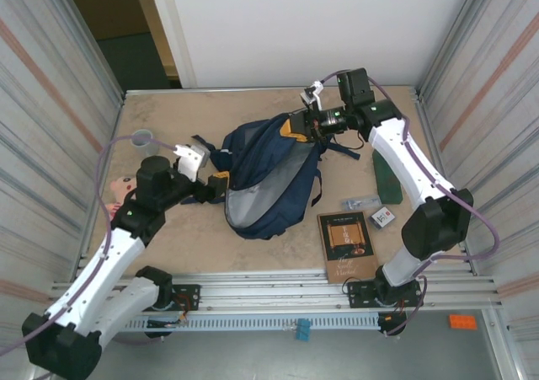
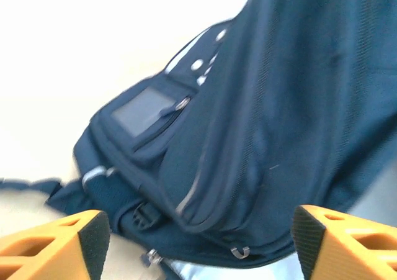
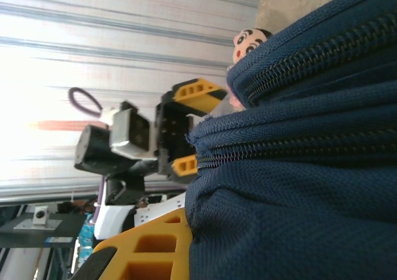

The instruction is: Pack the student bag

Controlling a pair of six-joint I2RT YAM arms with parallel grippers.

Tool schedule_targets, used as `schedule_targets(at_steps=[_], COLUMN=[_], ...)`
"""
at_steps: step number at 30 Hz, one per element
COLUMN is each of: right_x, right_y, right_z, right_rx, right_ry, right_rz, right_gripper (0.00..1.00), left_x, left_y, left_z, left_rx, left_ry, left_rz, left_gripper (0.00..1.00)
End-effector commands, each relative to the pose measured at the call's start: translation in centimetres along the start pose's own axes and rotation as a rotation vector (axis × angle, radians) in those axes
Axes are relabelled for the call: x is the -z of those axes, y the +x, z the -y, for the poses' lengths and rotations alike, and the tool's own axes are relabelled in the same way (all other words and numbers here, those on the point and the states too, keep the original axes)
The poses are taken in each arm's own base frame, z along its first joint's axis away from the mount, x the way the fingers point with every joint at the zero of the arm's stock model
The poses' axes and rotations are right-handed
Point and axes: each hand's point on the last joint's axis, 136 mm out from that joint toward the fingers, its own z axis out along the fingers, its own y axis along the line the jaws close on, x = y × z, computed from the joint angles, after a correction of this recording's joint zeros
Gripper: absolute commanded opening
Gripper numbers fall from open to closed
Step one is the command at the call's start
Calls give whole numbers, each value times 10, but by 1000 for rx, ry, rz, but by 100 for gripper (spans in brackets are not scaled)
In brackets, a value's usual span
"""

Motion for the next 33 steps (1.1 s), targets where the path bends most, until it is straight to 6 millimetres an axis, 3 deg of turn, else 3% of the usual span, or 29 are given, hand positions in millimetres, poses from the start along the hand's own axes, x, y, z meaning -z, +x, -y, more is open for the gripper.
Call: schedule_targets(at_steps=[1,6,9,11,12,13,15,17,18,20,23,26,30,33], right_x=[0,-2,-4,-4,-4,-3,0,5,8,17,28,35,53,72], right_y=[6,5,8,11,11,11,9,3,0,-11,-13,1,25,52], right_z=[-28,-26,-29,-30,-29,-28,-25,-19,-14,2,21,32,52,87], right_rx=[122,118,122,125,125,124,120,110,101,66,20,5,-27,-96], right_ry=[-47,-34,-45,-49,-46,-43,-37,-21,-8,51,131,186,275,418], right_rz=[-26,-19,-33,-40,-39,-37,-25,-1,13,71,140,192,291,351], right_gripper=[0,0,0,0,0,0,1,8,14,35,56,63,64,64], left_x=[2,-26,-51,-64,-70,-73,-75,-69,-65,-55,-43,-33,-28,-29], left_y=[-9,-11,-10,-9,-10,-11,-15,-22,-26,-31,-38,-44,-42,-38], left_z=[34,60,46,29,24,22,20,21,22,25,23,10,-3,-7], left_rx=[-207,-405,-393,-367,-365,-367,-358,-340,-325,-290,-225,-125,-110,-132], left_ry=[136,160,62,-29,-57,-68,-84,-88,-88,-83,-112,-199,-272,-270], left_rz=[6,-40,-88,-116,-114,-113,-98,-68,-55,-34,-28,-49,-88,-122], left_gripper=[85,93,94,89,83,70,33,7,1,0,0,0,0,0])
